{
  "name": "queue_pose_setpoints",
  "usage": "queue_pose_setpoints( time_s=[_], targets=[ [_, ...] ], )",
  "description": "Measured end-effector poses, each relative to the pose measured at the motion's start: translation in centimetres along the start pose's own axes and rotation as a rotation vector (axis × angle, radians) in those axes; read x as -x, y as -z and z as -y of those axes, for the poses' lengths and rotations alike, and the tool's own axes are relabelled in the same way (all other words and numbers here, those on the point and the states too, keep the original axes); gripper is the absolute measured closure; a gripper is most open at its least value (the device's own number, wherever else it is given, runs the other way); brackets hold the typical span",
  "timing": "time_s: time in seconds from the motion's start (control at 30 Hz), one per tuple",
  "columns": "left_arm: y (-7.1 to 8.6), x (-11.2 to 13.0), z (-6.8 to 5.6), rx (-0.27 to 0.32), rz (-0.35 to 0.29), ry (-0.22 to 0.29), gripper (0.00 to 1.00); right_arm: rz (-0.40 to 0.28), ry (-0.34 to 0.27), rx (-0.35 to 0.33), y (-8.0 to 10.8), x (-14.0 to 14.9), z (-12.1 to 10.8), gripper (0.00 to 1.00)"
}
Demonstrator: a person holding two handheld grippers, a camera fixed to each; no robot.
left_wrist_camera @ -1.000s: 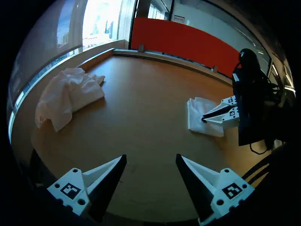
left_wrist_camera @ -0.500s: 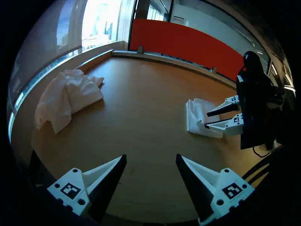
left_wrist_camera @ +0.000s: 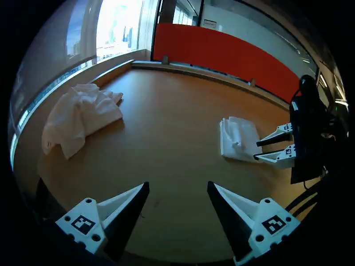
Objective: Fold towel
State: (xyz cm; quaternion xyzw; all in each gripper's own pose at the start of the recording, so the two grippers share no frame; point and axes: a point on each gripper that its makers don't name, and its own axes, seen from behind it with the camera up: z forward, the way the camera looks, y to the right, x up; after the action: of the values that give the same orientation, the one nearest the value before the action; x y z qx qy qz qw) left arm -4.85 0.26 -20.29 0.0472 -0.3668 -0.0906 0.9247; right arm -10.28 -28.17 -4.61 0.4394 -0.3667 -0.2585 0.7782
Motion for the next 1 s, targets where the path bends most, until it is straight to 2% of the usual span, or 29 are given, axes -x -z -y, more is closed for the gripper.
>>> queue_pose_setpoints(
  time_s=[0.3, 0.6, 0.77, 1.0],
  targets=[
    [0.1, 0.3, -0.3, 0.003, 0.005, -0.002, 0.03, 0.034, -0.059, 0.037, 1.0, 3.2, -0.5, 0.36],
    [0.1, 0.5, -0.7, 0.005, 0.008, -0.003, 0.03, 0.049, -0.101, 0.052, 0.6, 4.3, -0.3, 0.37],
    [0.2, 0.6, -0.7, 0.005, 0.008, 0.0, 0.03, 0.055, -0.119, 0.066, 0.5, 4.6, -0.3, 0.48],
    [0.2, 0.7, -0.9, 0.007, 0.01, -0.001, 0.03, 0.049, -0.179, 0.077, 0.4, 5.0, -0.4, 0.73]
  ],
)
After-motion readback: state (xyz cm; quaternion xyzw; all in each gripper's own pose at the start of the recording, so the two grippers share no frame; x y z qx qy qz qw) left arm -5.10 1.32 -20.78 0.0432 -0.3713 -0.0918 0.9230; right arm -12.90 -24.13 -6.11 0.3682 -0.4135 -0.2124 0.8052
